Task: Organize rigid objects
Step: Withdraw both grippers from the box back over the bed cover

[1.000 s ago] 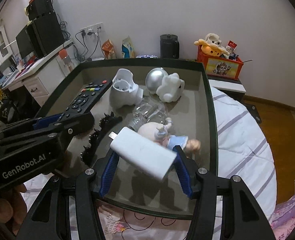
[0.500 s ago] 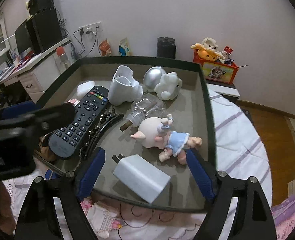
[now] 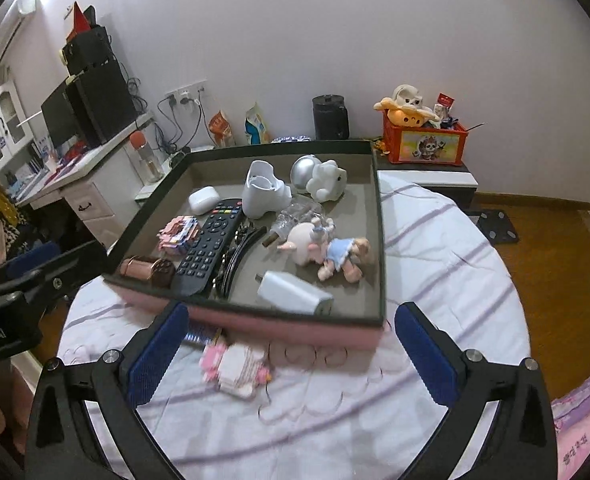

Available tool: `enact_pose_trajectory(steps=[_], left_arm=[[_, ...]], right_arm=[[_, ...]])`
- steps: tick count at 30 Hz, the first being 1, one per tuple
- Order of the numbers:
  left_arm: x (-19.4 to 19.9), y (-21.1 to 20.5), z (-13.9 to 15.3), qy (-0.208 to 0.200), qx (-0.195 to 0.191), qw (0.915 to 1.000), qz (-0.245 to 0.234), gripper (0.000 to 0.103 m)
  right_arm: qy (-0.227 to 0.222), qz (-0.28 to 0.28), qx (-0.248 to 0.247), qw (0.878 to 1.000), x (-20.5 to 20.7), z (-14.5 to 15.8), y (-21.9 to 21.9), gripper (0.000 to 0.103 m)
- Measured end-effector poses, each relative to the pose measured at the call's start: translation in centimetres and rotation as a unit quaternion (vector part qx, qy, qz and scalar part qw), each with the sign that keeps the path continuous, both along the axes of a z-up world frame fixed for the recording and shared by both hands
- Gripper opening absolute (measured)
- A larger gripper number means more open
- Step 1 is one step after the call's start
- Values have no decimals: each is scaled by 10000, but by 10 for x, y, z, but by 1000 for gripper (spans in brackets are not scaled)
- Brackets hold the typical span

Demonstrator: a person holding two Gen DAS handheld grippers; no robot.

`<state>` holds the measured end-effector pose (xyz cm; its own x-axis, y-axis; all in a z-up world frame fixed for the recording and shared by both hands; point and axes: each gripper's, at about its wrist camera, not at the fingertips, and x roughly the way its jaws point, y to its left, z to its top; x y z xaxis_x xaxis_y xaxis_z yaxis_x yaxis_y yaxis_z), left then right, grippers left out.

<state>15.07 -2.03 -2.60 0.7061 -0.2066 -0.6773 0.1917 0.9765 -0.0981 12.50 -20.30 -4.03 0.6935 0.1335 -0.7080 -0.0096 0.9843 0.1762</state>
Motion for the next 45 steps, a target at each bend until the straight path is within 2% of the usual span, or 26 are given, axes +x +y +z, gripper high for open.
enact_pose_trajectory(steps=[6,14,20,33,45], left_arm=[[-35,13,-11,52,30,10000,72,103],[-80,24,-39,293,2,9994,200,103],[-104,30,-56,461,21,9986,247,103],[-127,37,-49,247,79,9991,333,103],[-128,41,-47,253,52,9991,350,103]], right_arm=[[-51,-32,186,9998,-37,2,-4,103],[141,-125,315,9993,-72,-15,-8,103],[194,-92,205,9996,-87,-17,-4,103],[13,28,51,10000,-104,0,11,103],[96,33,5,9999,-104,-4,13,103]])
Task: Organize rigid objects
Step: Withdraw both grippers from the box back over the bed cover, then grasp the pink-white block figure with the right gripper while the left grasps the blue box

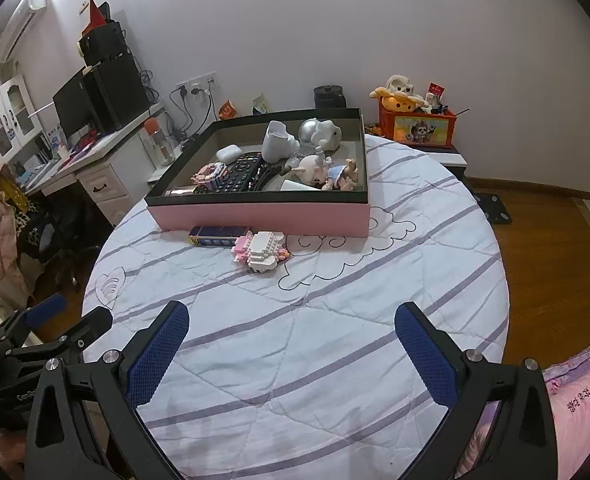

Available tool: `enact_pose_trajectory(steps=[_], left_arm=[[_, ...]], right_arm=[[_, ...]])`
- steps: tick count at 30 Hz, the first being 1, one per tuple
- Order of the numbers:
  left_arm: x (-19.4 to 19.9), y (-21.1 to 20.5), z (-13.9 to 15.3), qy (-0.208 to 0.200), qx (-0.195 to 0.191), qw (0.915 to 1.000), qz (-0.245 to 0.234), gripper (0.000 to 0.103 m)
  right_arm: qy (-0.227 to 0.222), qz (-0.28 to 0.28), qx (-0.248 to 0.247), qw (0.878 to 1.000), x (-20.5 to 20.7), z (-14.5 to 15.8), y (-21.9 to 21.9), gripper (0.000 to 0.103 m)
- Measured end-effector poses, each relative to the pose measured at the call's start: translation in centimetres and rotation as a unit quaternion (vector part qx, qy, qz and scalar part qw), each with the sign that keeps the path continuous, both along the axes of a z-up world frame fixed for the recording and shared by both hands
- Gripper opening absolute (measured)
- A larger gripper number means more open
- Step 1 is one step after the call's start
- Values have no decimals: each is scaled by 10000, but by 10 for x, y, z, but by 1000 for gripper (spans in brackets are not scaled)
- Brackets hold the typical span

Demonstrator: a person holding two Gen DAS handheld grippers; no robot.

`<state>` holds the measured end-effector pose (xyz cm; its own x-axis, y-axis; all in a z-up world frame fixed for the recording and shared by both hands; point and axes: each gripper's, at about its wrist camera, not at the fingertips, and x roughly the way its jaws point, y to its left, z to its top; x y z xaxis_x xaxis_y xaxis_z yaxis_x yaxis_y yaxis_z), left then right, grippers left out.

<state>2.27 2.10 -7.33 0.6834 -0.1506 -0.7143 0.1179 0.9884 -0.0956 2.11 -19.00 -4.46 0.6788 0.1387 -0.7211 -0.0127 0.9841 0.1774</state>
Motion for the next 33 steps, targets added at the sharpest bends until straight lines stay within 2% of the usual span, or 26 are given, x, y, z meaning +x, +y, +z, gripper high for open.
enact_pose_trajectory(steps=[17,27,33], left_arm=[[25,9,-12,93,-30,9998,155,103],[55,6,-34,241,-75,9996,150,103],[68,12,-43,344,-99,9991,210,103]], right_arm=[[236,140,-76,9996,28,-16,18,103],[609,241,-266,9975,80,-42,42,103],[899,151,-386,9951,111,-69,50,103]])
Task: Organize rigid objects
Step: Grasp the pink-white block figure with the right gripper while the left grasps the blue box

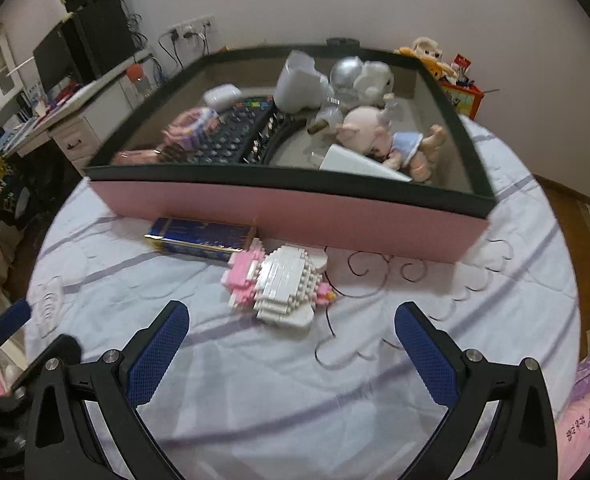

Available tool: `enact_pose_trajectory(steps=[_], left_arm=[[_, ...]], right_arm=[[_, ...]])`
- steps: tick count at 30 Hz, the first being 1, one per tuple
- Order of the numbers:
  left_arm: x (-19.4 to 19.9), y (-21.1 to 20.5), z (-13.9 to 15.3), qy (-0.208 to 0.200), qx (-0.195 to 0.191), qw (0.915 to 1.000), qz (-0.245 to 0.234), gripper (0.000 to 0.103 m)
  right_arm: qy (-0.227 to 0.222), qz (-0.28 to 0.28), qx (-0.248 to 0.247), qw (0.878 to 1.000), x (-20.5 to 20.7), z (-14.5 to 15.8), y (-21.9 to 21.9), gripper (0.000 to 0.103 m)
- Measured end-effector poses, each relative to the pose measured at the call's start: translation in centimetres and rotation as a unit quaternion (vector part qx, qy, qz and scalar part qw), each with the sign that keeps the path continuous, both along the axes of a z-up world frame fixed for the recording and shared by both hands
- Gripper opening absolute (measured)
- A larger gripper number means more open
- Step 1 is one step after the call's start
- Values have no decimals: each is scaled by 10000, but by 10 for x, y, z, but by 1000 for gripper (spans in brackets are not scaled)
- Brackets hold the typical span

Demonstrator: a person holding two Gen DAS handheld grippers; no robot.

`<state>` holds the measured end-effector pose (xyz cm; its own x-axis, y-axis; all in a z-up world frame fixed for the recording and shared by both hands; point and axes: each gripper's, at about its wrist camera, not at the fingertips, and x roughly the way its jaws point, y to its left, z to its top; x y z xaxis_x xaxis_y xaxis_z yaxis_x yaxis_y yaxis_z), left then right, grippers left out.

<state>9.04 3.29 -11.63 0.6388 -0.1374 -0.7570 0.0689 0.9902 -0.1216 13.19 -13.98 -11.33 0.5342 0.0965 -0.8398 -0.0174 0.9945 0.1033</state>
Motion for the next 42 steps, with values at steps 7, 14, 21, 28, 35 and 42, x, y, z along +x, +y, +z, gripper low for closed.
enact_pose_trajectory(steps=[7,14,21,28,35,42], left_arm=[[12,0,-10,135,-36,9999,39,103],[16,-17,-9,123,12,9998,-127,103],[31,-44,-4,113,-94,9988,-476,103],[56,-79,-7,141,32,9966,-810,103],[84,-105,-27,342,471,9948,-830,103],[87,-97,-27,208,421,9967,-662,84]], right_arm=[[-110,-88,-231,9996,7,-9,-3,67],[-240,60,19,9997,-1,-4,-17,63],[-356,-81,183,9992,-24,8,-41,63],[-367,-255,237,9987,-31,11,-65,63],[-372,-284,296,9985,-27,10,-75,64],[-373,-315,302,9983,-29,11,-81,64]])
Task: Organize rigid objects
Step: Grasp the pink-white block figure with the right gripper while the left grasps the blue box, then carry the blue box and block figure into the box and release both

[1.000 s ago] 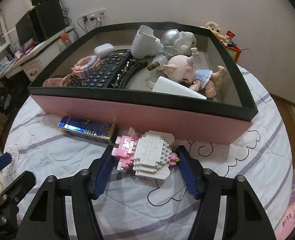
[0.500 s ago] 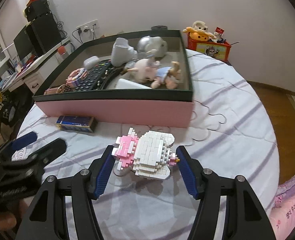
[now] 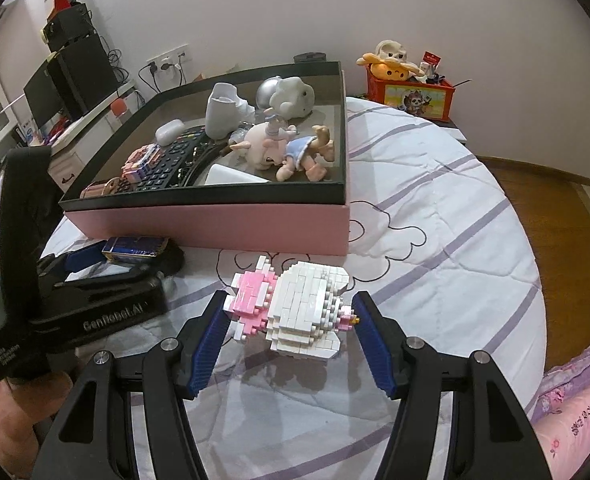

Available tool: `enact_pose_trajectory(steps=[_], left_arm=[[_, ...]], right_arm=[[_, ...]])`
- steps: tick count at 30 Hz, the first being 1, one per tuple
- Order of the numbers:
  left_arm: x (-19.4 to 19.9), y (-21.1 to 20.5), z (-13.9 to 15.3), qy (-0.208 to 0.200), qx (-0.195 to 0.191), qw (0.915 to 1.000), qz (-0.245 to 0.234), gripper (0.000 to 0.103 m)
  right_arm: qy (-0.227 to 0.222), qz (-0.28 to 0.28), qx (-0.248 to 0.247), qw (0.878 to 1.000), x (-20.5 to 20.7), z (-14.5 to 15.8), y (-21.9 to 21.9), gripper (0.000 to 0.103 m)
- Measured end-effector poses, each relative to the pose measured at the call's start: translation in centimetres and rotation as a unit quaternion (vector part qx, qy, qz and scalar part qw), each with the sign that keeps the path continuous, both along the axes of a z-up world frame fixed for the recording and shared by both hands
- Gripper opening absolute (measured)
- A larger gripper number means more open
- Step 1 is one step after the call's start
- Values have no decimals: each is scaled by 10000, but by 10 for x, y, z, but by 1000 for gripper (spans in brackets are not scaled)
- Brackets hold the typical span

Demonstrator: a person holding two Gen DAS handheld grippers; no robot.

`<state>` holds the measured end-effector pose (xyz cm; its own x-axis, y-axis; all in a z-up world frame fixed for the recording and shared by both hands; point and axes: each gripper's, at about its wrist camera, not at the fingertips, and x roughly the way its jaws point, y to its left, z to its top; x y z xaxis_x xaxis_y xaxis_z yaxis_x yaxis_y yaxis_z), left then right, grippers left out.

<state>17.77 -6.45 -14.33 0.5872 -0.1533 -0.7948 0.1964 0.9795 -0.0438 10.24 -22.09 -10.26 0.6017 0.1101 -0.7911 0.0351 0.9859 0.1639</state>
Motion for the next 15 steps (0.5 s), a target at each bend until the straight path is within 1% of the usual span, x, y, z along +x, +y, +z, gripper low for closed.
enact_pose_trajectory(steps=[4,8,15], left_arm=[[-5,10,1,23,-160,9998,-104,83],[-22,19,7,-29,-216,9997,-84,83],[-47,43,31,-198,-237,9995,-9,83]], right_arm=[[-29,14,11,10000,-3,3,2,64],[-98,84,13,9999,-8,9,7,64],[-259,147,12,9996,-16,25,13,64]])
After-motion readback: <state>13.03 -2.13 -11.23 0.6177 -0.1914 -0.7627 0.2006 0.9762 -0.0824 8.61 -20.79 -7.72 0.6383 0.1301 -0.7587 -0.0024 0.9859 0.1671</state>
